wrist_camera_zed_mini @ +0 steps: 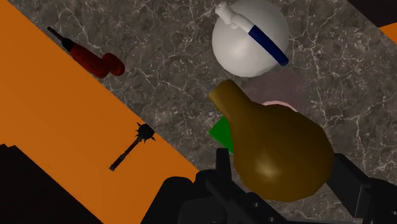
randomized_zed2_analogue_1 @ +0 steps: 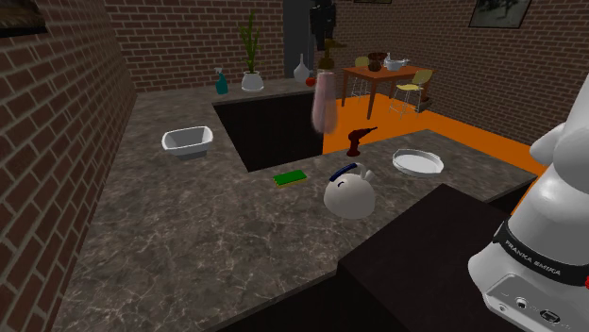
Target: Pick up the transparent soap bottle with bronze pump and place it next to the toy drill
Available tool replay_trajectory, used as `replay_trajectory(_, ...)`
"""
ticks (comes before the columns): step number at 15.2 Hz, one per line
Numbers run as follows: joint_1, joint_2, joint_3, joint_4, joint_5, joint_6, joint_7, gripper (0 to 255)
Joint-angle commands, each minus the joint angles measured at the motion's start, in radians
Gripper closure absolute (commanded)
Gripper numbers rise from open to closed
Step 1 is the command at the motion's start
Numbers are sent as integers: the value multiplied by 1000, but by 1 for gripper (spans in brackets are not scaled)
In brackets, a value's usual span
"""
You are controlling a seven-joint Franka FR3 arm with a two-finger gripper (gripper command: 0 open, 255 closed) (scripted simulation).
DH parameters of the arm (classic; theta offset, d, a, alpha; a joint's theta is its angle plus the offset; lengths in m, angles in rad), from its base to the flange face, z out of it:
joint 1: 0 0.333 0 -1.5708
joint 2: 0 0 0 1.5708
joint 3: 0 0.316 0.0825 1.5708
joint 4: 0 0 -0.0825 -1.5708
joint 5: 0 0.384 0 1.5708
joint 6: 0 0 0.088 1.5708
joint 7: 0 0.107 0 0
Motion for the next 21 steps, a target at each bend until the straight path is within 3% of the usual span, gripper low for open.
replay_trajectory(1,-26,-1,-17,22,1,-17,-47,255)
replay_trajectory(12,-169,34,-110,160,10,-90,-294,255)
replay_trajectory(17,-236,102,-148,298,17,-146,-406,255)
replay_trajectory(21,-297,199,-175,478,27,-219,-499,255)
